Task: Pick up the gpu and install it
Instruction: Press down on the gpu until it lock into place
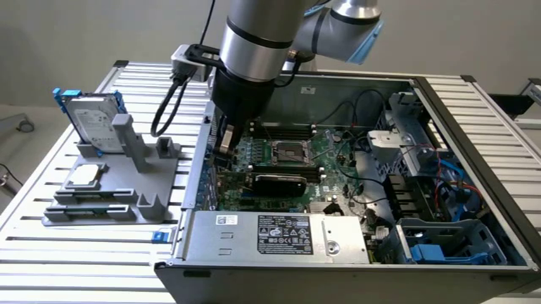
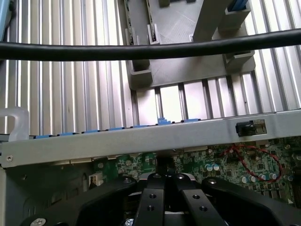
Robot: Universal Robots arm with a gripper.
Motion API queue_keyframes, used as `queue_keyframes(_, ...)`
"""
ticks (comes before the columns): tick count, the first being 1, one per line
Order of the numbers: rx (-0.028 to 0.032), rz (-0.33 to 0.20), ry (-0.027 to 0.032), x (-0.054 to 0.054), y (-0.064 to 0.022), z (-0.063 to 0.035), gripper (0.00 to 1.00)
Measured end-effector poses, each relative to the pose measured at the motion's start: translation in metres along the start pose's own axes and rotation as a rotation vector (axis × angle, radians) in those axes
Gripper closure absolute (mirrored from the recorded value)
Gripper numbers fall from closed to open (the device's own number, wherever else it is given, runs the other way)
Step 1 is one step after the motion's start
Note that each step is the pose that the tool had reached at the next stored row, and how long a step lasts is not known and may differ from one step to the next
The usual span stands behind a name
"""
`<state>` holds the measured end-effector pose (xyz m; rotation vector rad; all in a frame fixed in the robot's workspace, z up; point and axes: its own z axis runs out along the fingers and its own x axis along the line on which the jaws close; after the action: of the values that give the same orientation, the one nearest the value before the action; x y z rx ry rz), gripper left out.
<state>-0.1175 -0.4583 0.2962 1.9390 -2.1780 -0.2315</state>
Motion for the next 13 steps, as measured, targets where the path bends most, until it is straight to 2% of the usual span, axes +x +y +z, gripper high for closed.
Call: queue_keyframes(13, -0.0052, 0.001, -0.0011, -0.0028, 0.0003, 0.0, 0.89)
